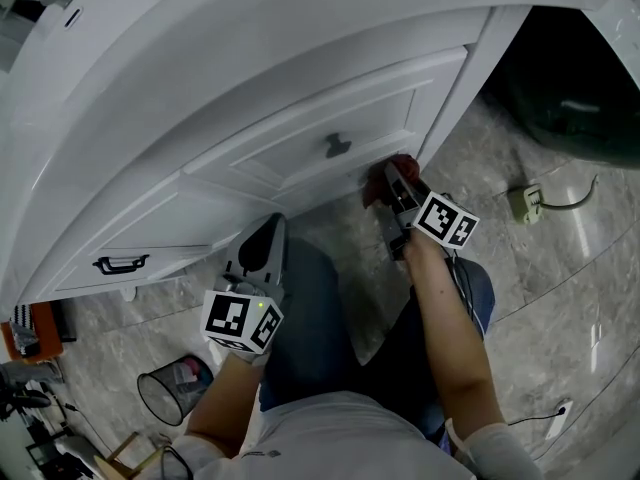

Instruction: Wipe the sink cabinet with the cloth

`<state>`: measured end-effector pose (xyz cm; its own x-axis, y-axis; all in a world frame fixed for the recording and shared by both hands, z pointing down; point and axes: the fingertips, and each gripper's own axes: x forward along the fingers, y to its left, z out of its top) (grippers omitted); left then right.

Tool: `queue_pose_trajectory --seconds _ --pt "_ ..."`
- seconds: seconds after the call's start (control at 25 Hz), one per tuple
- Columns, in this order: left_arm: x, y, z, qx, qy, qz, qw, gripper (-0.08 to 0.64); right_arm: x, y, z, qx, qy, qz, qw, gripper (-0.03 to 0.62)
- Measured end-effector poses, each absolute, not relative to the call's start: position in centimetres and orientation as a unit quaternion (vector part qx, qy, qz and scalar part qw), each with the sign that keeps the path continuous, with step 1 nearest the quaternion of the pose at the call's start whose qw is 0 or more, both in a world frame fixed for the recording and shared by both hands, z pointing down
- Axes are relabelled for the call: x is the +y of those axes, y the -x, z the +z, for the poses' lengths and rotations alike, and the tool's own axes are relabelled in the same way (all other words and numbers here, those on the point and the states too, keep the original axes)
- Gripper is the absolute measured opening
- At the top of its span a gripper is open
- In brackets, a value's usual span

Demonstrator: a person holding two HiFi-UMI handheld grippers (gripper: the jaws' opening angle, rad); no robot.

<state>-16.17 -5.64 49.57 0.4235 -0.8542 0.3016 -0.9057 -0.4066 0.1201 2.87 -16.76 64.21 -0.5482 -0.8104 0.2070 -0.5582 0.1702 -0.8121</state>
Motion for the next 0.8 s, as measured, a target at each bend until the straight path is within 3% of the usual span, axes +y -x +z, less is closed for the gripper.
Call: queue_pose_trajectory --seconds 0.36,0.8 --pt "-5.7 16.0 49.7 -0.526 -0.834 0.102 0.133 0.011 -16.7 -2.8 69.4 0.716 0.483 -0.493 0.106 0.075" --pt "-6.1 15.4 50.1 -0.519 -0.837 0.1 0.138 0.011 -16.3 -0.9 68.8 0.75 0.462 -0.467 0.078 0.074"
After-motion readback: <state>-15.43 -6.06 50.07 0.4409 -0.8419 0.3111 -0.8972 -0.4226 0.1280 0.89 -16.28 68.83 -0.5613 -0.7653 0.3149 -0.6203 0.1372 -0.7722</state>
